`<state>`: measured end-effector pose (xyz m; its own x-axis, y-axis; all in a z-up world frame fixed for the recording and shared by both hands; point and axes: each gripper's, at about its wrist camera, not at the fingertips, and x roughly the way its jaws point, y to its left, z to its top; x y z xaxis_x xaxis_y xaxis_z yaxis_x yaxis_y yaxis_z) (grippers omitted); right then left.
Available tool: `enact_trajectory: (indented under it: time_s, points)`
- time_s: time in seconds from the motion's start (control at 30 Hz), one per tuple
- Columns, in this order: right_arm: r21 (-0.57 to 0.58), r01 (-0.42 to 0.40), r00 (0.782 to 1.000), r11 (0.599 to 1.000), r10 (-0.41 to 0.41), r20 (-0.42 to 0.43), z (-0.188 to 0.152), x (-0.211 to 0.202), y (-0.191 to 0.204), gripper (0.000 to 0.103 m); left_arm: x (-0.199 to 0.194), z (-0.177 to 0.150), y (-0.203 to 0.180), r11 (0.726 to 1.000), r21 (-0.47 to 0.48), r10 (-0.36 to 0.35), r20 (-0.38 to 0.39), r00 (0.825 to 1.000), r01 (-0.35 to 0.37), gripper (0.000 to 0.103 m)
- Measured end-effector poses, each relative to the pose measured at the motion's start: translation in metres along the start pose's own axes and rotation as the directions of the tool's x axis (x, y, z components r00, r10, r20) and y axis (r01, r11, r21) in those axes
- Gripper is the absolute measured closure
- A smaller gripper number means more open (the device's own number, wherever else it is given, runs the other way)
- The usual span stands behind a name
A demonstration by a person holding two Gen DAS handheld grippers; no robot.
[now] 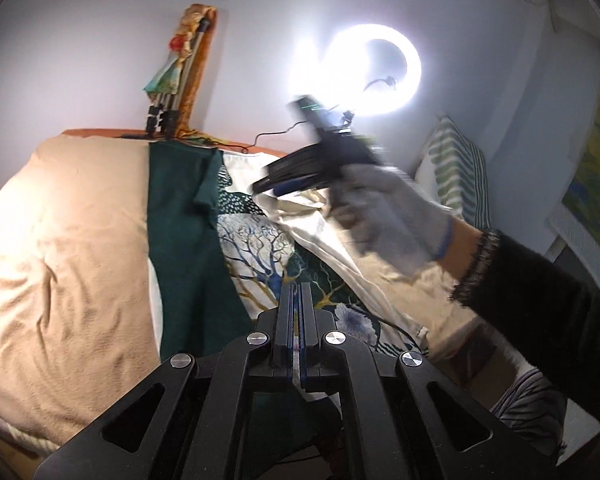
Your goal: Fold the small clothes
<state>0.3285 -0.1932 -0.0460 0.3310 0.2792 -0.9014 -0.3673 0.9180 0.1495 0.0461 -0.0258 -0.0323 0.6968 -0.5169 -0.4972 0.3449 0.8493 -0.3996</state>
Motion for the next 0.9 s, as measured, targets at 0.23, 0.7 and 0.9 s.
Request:
enact_trajectory:
  time_s: [0.23, 0.7, 0.9]
  points:
    - [0.272, 0.116, 0.987, 0.955, -0.142, 0.076, 0.005, -0.05, -0.116, 0.054, 0.003, 0.004, 0.016, 0.999, -0.054, -0.008, -0.011, 1.0, 0.007, 0.103]
    - [0.375, 0.086, 0.995, 0.923, -0.095, 0.005, 0.024, 0.002, -0.148, 0.054, 0.015, 0.004, 0.021, 0.997, -0.077, -0.014, -0.046, 0.999, 0.01, 0.103]
    - [0.352, 0.15, 0.989, 0.924, -0.143, -0.045, 0.03, 0.008, -0.145, 0.098, 0.012, 0.005, 0.021, 0.997, -0.075, -0.011, -0.042, 0.999, 0.008, 0.103]
